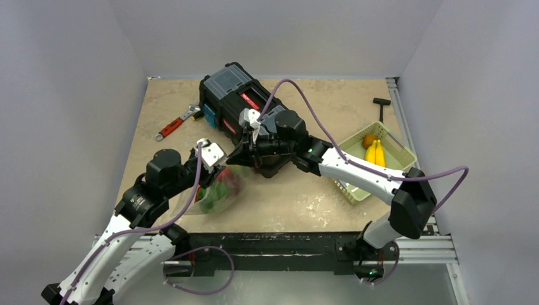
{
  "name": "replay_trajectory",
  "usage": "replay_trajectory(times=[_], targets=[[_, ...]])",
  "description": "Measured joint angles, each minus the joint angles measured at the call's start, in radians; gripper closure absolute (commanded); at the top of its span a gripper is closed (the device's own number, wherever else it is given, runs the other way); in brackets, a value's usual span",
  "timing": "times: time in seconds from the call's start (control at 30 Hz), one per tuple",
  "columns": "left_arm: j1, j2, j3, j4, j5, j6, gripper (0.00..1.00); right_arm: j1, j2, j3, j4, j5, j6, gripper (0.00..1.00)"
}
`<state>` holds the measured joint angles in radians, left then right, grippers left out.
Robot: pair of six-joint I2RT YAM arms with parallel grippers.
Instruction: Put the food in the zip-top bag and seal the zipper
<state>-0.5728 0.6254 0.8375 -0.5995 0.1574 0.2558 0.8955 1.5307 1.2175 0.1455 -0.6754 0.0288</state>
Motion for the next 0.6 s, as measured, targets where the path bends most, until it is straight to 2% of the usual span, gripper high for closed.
replay_trajectory(times=[0.13,0.3,0.4,0.6], targets=[[0.000,0.000,0.000,-0.029,0.014,-0.002,0.93,0.000,0.000,0.016,-0.071,0.008,-0.096,0.68],[0.000,-0.018,-0.002,-0.049,0.025,-0.026,0.99,0.000,-0.010,0.021,-0.085,0.072,-0.221,0.53],[0.000,-0.036,-0.010,-0.051,0.026,-0.043,1.00,0.000,-0.061,-0.051,-0.023,0.099,-0.283,0.50],[0.000,-0.078,-0.034,-0.048,0.031,-0.080,1.00,0.010,-0.156,-0.233,0.136,0.108,-0.414,0.51]])
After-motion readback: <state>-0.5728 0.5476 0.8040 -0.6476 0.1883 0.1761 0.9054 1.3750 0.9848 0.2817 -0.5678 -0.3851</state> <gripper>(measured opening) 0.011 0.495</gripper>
